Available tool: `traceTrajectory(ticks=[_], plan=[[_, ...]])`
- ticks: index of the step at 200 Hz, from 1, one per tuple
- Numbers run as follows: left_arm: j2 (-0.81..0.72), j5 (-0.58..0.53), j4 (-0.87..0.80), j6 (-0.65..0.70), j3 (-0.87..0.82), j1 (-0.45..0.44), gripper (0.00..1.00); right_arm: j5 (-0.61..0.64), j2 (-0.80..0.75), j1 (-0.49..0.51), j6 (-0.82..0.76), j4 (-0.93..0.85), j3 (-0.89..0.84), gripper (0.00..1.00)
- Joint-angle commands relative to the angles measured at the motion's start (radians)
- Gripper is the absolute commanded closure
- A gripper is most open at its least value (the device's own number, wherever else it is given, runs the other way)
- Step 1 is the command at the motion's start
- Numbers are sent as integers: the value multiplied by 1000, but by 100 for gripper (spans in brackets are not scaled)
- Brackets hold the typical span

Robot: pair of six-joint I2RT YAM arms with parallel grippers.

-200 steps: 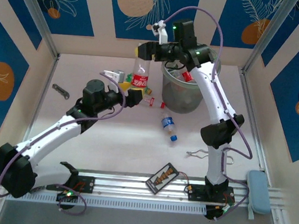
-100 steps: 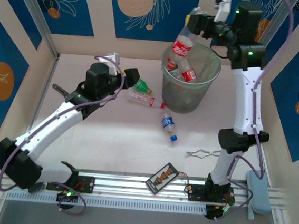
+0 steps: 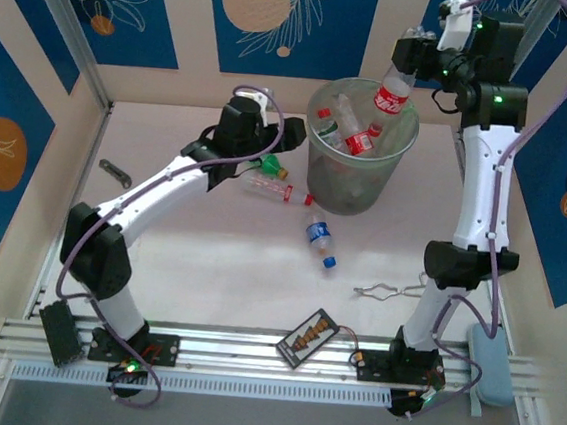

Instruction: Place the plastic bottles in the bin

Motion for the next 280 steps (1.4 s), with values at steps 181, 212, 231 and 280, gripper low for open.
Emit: traceTrajectory(ticks=[181,212,231,280], plan=[[183,64,-41,-45,129,-13,17,32,219,161,-213,-204,-148,50],[186,67,-40,-45,129,-13,17,29,233,171,-192,-167,-180,48],[188,69,-39,-44,133,-11,17,27,252,175,-182,-163,-179,45],[191,76,-41,-42,136,-11,18,24,268,180,-166,-218,-97,26]])
